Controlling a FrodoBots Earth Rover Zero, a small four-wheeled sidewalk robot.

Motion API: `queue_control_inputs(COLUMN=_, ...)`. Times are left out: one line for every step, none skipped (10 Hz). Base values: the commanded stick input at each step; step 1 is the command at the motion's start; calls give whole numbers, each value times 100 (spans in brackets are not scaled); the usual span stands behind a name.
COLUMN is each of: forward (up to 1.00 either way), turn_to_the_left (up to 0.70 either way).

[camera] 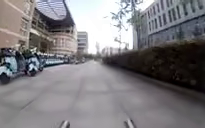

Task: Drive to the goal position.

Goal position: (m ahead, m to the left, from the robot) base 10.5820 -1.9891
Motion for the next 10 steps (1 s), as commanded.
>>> queue_control_inputs(forward=70, turn_to_the_left=0)
queue_control_inputs(forward=70, turn_to_the_left=0)
queue_control_inputs(forward=70, turn_to_the_left=0)
queue_control_inputs(forward=70, turn_to_the_left=0)
queue_control_inputs(forward=70, turn_to_the_left=0)
queue_control_inputs(forward=70, turn_to_the_left=0)
queue_control_inputs(forward=70, turn_to_the_left=0)
queue_control_inputs(forward=70, turn_to_the_left=0)
queue_control_inputs(forward=70, turn_to_the_left=0)
queue_control_inputs(forward=70, turn_to_the_left=0)
